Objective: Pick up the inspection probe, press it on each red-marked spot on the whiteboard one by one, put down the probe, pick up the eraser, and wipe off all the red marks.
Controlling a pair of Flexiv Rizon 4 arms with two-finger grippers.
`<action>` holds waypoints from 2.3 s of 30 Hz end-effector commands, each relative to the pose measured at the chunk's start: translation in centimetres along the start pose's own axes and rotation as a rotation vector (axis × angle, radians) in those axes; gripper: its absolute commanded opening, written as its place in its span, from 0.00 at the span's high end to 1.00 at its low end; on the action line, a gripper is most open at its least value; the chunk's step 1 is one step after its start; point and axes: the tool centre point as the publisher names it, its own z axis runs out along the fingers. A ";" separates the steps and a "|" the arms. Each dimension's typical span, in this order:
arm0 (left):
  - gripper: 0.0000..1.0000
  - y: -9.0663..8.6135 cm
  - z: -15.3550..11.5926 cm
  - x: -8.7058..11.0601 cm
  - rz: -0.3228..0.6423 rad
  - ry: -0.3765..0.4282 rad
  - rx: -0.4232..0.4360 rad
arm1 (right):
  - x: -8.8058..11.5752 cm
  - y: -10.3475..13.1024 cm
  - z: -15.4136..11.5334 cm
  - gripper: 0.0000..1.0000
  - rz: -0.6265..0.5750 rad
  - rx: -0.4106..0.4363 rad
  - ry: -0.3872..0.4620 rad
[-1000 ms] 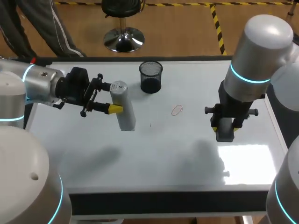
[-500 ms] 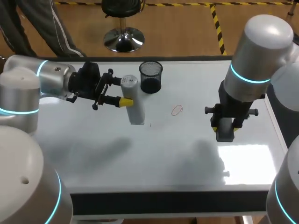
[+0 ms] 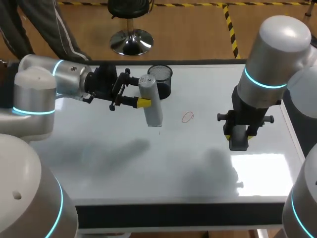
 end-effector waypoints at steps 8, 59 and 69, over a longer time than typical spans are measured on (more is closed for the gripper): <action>1.00 0.7 2.8 -2.7 -0.013 0.012 0.019 | -0.1 0.0 0.0 1.00 -0.001 0.000 0.002; 1.00 5.5 7.2 -8.9 -0.076 -0.067 0.057 | -0.1 0.0 0.0 1.00 -0.001 0.000 0.002; 1.00 6.8 6.5 -9.0 -0.091 -0.093 0.081 | -0.1 0.0 0.0 1.00 -0.001 0.000 0.002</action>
